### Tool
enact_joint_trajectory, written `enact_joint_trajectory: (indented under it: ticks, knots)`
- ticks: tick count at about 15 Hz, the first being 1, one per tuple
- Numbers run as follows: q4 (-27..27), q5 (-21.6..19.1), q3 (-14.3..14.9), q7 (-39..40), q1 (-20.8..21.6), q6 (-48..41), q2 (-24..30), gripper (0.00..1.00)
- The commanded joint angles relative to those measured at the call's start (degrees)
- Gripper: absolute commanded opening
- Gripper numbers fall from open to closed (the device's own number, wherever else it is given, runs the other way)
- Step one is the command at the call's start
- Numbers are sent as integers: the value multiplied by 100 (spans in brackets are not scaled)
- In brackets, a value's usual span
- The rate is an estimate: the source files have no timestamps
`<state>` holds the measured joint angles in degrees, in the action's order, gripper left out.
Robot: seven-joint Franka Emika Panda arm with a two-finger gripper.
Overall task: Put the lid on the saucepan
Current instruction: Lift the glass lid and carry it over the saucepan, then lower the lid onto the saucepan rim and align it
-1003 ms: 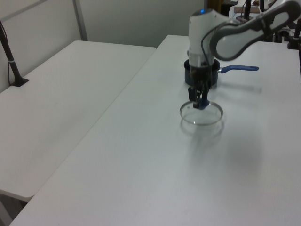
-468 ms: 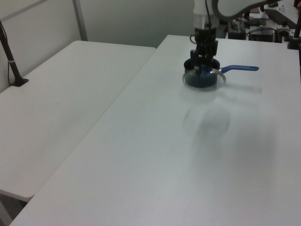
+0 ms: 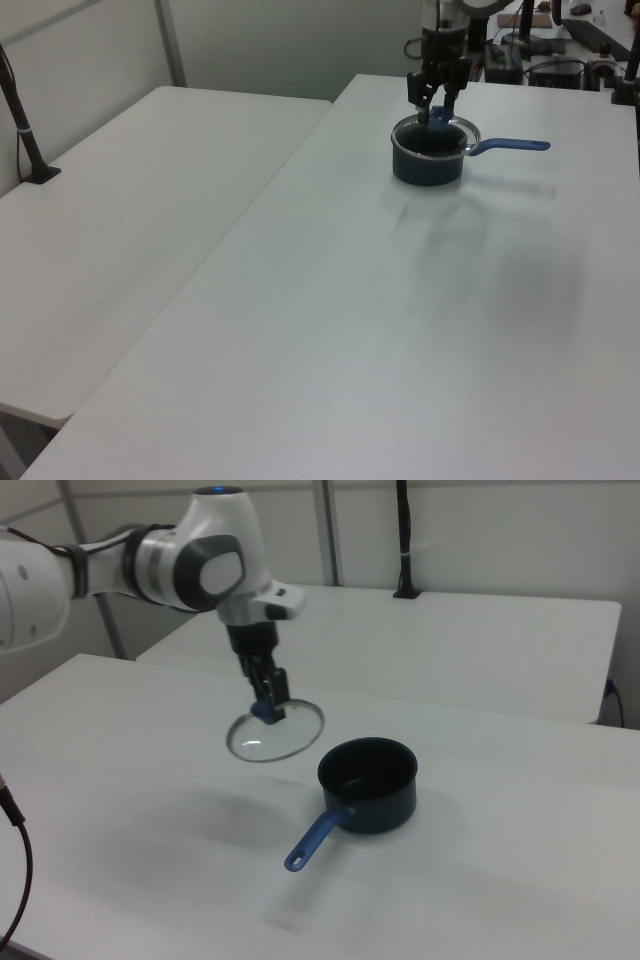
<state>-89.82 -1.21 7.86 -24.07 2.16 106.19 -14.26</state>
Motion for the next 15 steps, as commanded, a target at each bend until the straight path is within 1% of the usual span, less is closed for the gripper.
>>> enact_joint_trajectory:
  ticks: [1,3,5,6,7,9,11,15]
  knots:
    - [815,59,329,-150,-171,-12,-690,48]
    - [887,42,391,-159,-382,322,-754,48]
    - [887,42,418,-290,-409,376,-789,48]
    - [896,42,462,-500,-461,437,-832,48]
    - [896,33,532,-728,-453,585,-902,48]
    - [896,59,524,-1002,-427,832,-1156,48]
    - [896,51,506,-1073,-427,964,-1289,48]
    - [861,-11,506,-1082,-453,973,-1351,48]
